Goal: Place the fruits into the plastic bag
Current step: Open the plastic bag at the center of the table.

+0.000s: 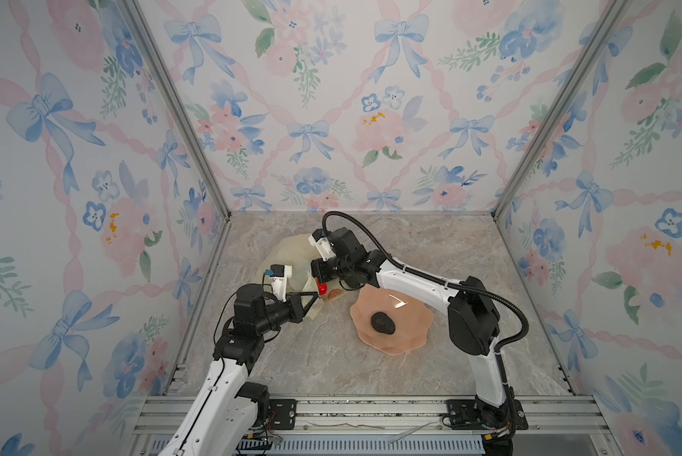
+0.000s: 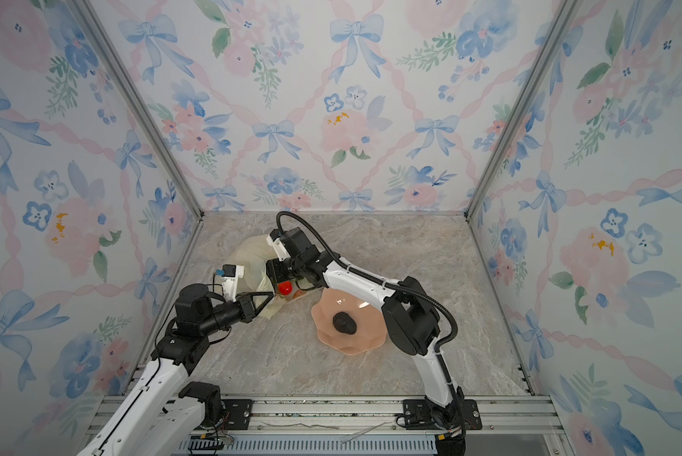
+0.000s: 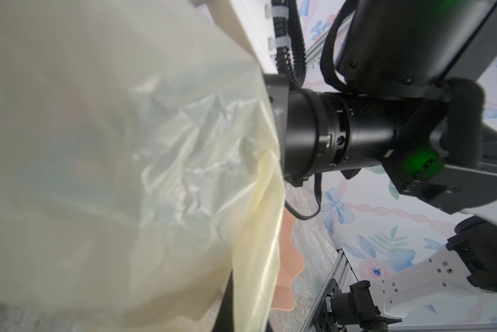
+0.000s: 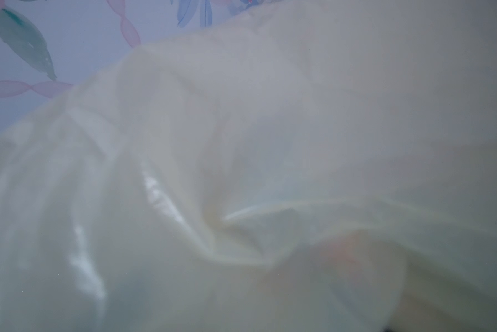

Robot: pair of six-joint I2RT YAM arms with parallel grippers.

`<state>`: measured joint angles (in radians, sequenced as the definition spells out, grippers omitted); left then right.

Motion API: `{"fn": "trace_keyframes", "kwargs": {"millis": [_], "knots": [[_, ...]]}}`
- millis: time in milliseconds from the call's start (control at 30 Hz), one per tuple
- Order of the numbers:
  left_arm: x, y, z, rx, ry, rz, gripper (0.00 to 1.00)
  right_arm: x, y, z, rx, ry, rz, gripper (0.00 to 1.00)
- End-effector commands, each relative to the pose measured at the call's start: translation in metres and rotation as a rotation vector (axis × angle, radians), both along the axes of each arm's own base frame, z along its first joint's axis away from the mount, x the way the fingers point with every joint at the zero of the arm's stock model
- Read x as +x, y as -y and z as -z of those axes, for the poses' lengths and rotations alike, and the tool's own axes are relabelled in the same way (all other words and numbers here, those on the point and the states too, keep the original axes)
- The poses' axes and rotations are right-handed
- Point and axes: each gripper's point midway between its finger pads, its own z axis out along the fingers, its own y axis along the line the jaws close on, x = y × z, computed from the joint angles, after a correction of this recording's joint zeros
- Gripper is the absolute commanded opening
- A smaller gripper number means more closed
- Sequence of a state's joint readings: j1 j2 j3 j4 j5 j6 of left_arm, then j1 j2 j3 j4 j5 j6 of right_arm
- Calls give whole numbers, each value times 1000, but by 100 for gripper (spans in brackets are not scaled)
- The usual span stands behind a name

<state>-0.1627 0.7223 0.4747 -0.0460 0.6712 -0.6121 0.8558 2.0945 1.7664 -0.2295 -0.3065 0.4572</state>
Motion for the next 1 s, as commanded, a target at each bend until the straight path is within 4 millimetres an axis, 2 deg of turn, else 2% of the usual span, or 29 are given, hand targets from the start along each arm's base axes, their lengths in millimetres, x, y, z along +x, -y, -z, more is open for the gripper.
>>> {"fn": "trace_keyframes", "kwargs": {"millis": [0, 133, 400, 700, 833, 967], "knots": [[-5, 1, -9, 30, 41, 39, 0, 19, 37, -9, -59, 36, 77, 90], [-7, 1, -8, 44, 48, 48, 0, 34, 59, -17, -81, 49, 125, 91], [-6, -3, -12, 94, 75, 50, 0, 51, 89, -32, -165, 95, 174, 92], [-8, -8, -13, 120, 100, 25, 0, 88, 130, -56, -254, 163, 286, 93], [-9, -11, -15, 131, 117, 6, 0, 104, 150, -63, -265, 174, 348, 95], [-9, -11, -14, 139, 119, 0, 0, 111, 160, -68, -230, 149, 374, 95]]}}
